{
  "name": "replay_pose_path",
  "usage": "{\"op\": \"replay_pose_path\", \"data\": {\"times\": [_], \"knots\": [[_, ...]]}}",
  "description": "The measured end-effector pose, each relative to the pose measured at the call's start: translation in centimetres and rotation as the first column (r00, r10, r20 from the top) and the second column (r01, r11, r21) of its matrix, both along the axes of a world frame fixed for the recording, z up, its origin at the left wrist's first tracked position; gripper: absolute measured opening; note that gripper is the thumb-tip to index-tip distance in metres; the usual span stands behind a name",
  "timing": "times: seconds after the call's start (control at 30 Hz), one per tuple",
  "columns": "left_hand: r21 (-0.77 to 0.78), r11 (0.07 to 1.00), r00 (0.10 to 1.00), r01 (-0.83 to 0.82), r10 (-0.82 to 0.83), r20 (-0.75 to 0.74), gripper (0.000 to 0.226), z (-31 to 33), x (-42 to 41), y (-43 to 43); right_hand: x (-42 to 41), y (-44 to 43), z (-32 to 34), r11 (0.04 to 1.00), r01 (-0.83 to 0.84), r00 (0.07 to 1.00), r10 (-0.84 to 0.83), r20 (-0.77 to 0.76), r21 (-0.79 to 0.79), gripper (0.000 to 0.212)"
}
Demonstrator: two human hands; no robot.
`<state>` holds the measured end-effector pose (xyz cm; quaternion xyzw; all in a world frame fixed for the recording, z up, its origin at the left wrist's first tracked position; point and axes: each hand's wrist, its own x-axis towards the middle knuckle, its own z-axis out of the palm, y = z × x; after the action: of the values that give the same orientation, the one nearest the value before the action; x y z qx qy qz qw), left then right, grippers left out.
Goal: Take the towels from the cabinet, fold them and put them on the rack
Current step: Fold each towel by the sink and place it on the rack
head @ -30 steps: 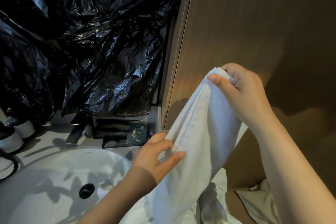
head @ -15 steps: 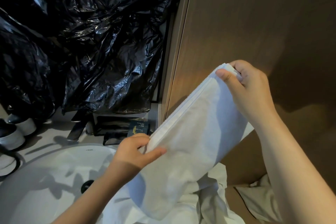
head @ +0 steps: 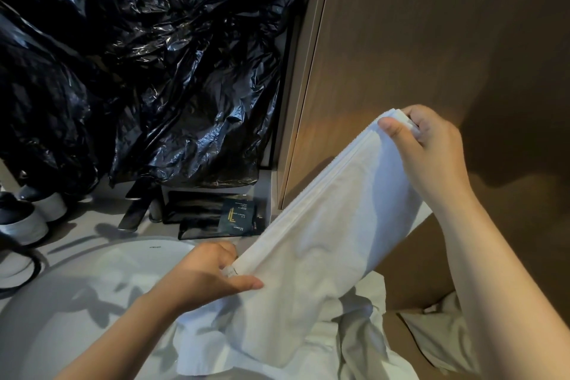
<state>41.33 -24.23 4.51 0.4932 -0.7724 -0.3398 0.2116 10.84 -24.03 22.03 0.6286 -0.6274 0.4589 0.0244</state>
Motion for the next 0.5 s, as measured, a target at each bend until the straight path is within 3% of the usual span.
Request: {"op": "replay_pose_path", "data": {"times": [0.17,0.27,0.4,0.5], "knots": [[-0.013,0.999,0.987,-0.039,0.037,-0.155,0.058,-1.5,0.7,0.2,-1.0,0.0,-0.6,0.999,0.05,0.999,-0.051,0.015,0.019,0.022],[0.068,0.994,0.957,-0.086,0.102,-0.271,0.057,-2.4,1.0,0.2,-1.7,0.1,-0.9,0.997,0.069,0.997,-0.07,0.03,0.03,0.026],[0.115,0.984,0.939,-0.137,0.166,-0.3,0.025,-3.0,0.8,0.1,-1.9,0.1,-1.5,0.995,0.08,0.996,-0.082,0.039,0.055,0.03],[0.177,0.965,0.918,-0.195,0.243,-0.314,0.017,-1.7,0.8,0.1,-1.8,0.4,-1.6,0.993,0.1,0.993,-0.104,0.056,0.064,0.031]]}}
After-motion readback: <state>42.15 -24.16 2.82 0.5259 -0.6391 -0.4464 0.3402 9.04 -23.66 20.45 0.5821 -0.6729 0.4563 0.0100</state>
